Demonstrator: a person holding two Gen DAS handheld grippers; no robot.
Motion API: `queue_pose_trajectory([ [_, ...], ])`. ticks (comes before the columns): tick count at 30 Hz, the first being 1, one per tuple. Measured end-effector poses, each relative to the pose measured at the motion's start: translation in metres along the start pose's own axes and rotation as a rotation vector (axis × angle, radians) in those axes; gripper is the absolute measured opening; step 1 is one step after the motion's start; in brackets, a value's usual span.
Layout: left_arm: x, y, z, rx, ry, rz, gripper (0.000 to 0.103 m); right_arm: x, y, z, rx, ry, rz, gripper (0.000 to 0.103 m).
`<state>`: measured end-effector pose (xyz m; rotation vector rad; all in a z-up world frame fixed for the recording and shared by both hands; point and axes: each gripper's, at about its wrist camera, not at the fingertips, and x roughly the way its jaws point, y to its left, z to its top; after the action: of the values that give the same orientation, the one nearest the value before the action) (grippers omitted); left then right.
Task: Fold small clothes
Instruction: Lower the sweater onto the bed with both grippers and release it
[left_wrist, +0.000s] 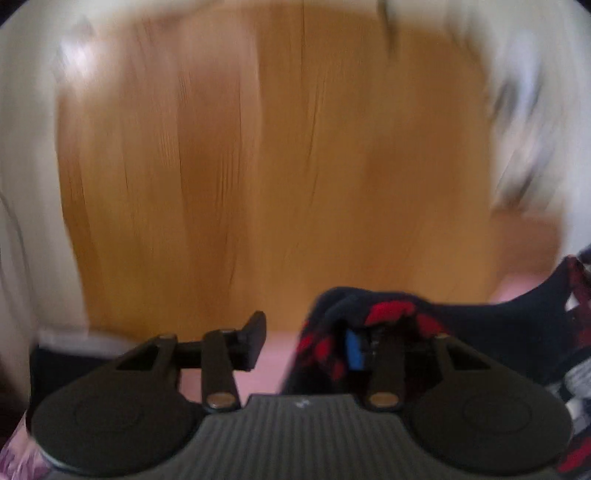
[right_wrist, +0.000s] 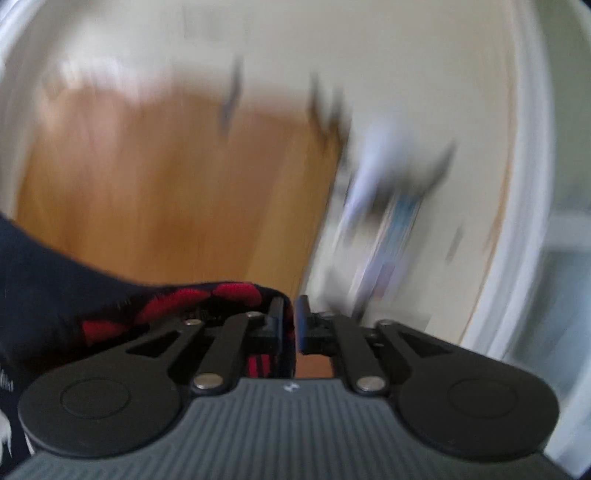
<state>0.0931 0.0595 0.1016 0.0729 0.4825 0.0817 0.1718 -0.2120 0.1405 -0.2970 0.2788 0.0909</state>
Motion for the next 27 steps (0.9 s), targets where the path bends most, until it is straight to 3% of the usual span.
queue_pose_trajectory([
  [2, 0.046, -0.005, -0.029, -0.008, 0.162, 0.066, 0.021, 0.057, 0.013, -0.049, 0.079, 0.202, 0.016, 0.028],
  [5, 0.052, 0.006, -0.051, -0.073, 0.206, -0.056, 0.025, 0.057, 0.018, -0.086, 0.165, 0.244, 0.174, 0.029],
  [11, 0.046, -0.011, -0.041, -0.037, 0.238, -0.316, 0.025, 0.04, 0.052, -0.092, 0.103, 0.362, 0.551, 0.028],
  [16, 0.076, -0.053, -0.047, 0.031, 0.371, -0.434, 0.025, 0.072, 0.084, -0.098, 0.066, 0.429, 0.635, 0.025],
  [18, 0.095, -0.069, -0.045, 0.048, 0.393, -0.419, 0.026, 0.093, 0.088, -0.094, 0.098, 0.431, 0.66, 0.025],
  [22, 0.135, -0.072, -0.021, -0.033, 0.298, -0.354, 0.028, 0.134, 0.088, -0.073, 0.221, 0.389, 0.697, 0.026],
  [25, 0.173, -0.06, -0.007, -0.117, 0.218, -0.133, 0.032, 0.173, 0.079, -0.064, 0.377, 0.367, 0.604, 0.026],
  [27, 0.19, -0.044, -0.008, -0.182, 0.267, -0.021, 0.033, 0.187, 0.077, -0.065, 0.397, 0.365, 0.451, 0.028],
])
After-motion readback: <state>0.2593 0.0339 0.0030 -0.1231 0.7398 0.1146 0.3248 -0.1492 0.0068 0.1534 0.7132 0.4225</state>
